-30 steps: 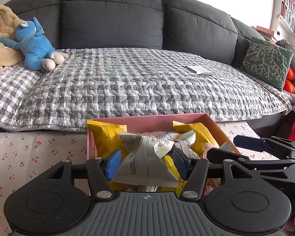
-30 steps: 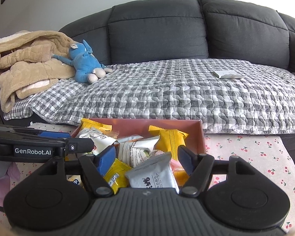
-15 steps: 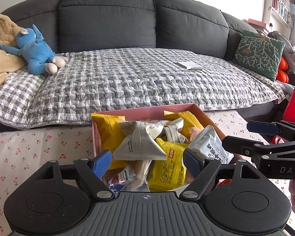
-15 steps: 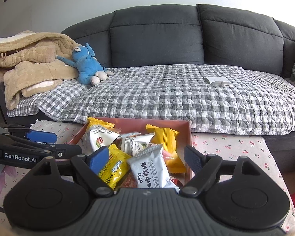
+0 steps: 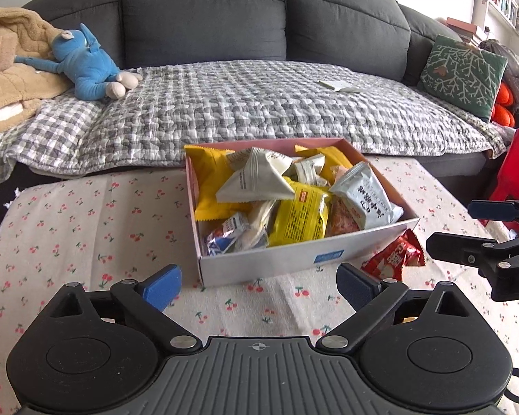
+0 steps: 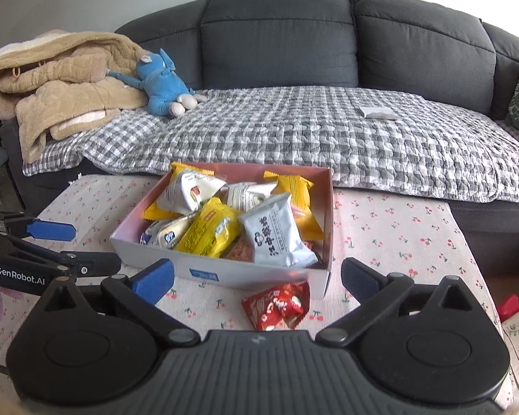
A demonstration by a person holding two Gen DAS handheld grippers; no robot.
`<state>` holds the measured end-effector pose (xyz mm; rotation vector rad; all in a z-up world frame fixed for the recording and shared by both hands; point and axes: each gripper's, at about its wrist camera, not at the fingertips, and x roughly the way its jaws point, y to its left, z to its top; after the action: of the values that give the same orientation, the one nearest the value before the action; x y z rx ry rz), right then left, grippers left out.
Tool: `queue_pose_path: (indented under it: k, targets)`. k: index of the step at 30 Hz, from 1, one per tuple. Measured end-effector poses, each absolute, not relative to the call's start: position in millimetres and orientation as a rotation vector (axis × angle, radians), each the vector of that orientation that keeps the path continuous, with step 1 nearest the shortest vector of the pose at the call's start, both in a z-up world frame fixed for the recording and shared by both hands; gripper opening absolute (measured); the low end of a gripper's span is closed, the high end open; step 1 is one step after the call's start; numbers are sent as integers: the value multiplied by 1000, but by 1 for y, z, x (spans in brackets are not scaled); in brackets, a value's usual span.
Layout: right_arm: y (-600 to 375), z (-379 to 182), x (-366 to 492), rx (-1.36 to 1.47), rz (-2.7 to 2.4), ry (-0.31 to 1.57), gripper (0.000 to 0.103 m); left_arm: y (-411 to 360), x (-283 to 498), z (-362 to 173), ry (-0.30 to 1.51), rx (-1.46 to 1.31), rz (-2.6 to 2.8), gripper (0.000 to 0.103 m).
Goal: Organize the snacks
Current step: 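Move both tools back and grasp the orange bar with the left tool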
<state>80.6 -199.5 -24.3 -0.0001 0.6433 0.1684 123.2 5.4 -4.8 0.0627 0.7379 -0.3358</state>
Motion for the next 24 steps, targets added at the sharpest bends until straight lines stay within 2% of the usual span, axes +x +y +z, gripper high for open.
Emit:
queue_pose_path:
  k: [12,24]
  targets:
    - [-212,-46,68,-6,77,789,103,-7,89,-29,850,50,-352,97]
    - [-217,-56,86,43,21,895,103,-67,73,-44,883,155,-455,95]
